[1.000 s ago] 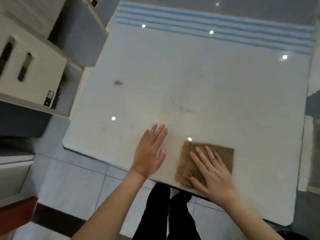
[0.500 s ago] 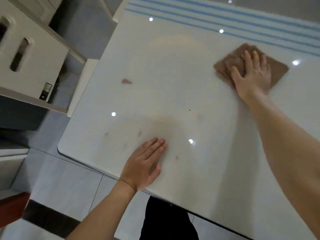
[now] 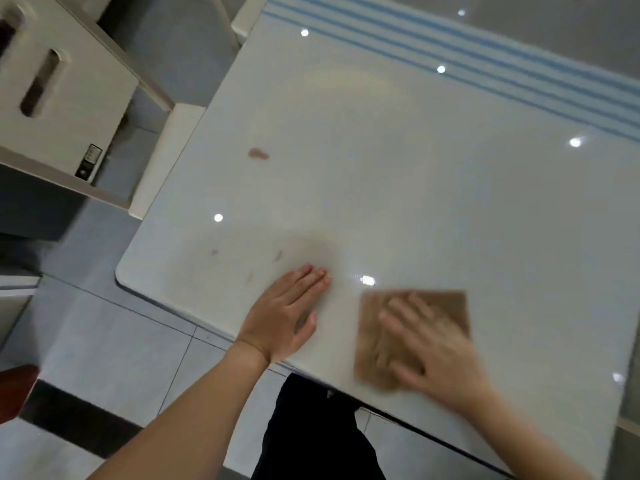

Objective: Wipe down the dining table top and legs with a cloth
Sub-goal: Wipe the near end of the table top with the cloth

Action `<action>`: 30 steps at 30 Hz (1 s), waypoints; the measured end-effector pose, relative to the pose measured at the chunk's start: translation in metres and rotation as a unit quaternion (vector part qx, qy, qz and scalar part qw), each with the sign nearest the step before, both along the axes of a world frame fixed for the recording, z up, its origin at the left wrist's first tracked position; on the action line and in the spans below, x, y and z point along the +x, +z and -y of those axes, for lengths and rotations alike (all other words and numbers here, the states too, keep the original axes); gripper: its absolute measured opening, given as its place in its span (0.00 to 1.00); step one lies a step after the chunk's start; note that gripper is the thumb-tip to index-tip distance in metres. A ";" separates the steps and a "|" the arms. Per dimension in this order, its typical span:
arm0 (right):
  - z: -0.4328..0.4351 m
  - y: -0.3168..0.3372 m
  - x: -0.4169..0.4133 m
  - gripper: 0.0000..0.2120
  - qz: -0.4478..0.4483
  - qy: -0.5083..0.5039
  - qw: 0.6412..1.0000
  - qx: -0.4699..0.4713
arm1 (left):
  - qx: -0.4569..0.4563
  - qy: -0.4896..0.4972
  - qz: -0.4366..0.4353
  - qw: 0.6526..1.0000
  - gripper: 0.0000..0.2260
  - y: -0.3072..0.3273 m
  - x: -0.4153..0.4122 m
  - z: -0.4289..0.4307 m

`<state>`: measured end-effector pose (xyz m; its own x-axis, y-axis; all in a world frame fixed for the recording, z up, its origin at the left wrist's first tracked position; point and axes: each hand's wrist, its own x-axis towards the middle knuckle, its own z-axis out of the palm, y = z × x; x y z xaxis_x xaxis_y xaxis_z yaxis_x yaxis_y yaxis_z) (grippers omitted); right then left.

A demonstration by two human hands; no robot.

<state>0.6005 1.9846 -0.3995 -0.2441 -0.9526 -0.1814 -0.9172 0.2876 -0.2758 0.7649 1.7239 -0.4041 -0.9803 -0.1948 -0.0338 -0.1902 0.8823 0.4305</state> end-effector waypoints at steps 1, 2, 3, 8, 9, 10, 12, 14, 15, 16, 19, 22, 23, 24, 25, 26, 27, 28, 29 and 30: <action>0.012 -0.002 -0.029 0.33 0.001 -0.072 0.997 -0.008 | 0.001 0.001 0.000 1.000 0.24 0.000 0.000 0.000; 0.029 -0.003 -0.057 0.32 -0.004 -0.157 0.987 -0.013 | 0.002 0.003 -0.001 1.000 0.24 0.000 0.000 0.000; 0.048 -0.004 -0.086 0.32 -0.017 -0.234 0.972 -0.013 | 0.001 0.003 -0.002 1.000 0.24 0.000 -0.001 0.000; 0.170 -0.005 -0.178 0.34 -0.047 -0.393 0.918 0.002 | -0.011 -0.007 -0.002 1.000 0.25 0.001 0.000 0.000; 0.195 -0.005 -0.175 0.33 -0.045 -0.390 0.920 0.003 | -0.011 -0.010 -0.004 1.000 0.24 0.001 0.000 -0.001; 0.218 -0.006 -0.165 0.33 -0.045 -0.368 0.929 -0.004 | -0.011 -0.013 -0.004 1.000 0.24 0.001 0.000 -0.001; 0.246 -0.007 -0.126 0.32 -0.046 -0.272 0.961 -0.029 | -0.016 -0.011 0.000 1.000 0.24 0.000 0.000 0.000; 0.239 -0.005 -0.089 0.31 -0.045 -0.147 0.987 -0.036 | -0.017 -0.012 0.003 1.000 0.24 -0.001 0.000 0.001; 0.224 -0.003 -0.080 0.31 -0.043 -0.085 0.995 -0.037 | -0.017 -0.013 0.004 1.000 0.24 -0.002 0.000 0.001; 0.205 -0.003 -0.080 0.31 -0.044 -0.035 0.998 -0.036 | -0.016 -0.014 0.003 1.000 0.24 -0.003 0.000 0.002; 0.151 -0.003 -0.125 0.31 -0.047 -0.065 0.996 -0.023 | 0.002 -0.014 -0.014 1.000 0.24 -0.004 0.000 0.002; 0.140 -0.002 -0.187 0.32 -0.061 -0.258 0.964 -0.010 | 0.018 -0.006 -0.029 0.999 0.25 -0.005 0.001 0.001; 0.151 -0.002 -0.203 0.33 -0.066 -0.304 0.950 -0.007 | 0.021 -0.001 -0.031 0.999 0.25 -0.005 0.001 0.001; 0.170 -0.002 -0.214 0.34 -0.070 -0.342 0.937 -0.007 | 0.023 0.001 -0.029 0.999 0.25 -0.005 0.002 0.001; 0.195 -0.001 -0.220 0.35 -0.072 -0.372 0.926 -0.009 | 0.024 0.003 -0.027 0.999 0.25 -0.005 0.002 0.002; 0.224 -0.002 -0.221 0.35 -0.069 -0.393 0.917 -0.011 | 0.025 0.004 -0.025 0.999 0.25 -0.005 0.002 0.002; 0.255 -0.001 -0.214 0.35 -0.061 -0.399 0.915 -0.013 | 0.026 0.006 -0.022 0.999 0.26 -0.005 0.002 0.002; 0.288 -0.002 -0.201 0.35 -0.053 -0.385 0.921 -0.018 | 0.025 0.007 -0.018 0.999 0.26 -0.004 0.002 0.003; 0.319 -0.002 -0.180 0.35 -0.047 -0.352 0.935 -0.023 | 0.022 0.006 -0.016 1.000 0.26 -0.002 0.002 0.003; 0.347 -0.002 -0.152 0.34 -0.041 -0.303 0.952 -0.030 | 0.018 0.003 -0.014 1.000 0.26 -0.001 0.001 0.003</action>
<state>0.4481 1.6372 -0.4016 -0.7623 -0.6411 -0.0887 -0.6076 0.7562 -0.2428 0.7658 1.7210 -0.4055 -0.9798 -0.1995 -0.0124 -0.1821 0.8652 0.4671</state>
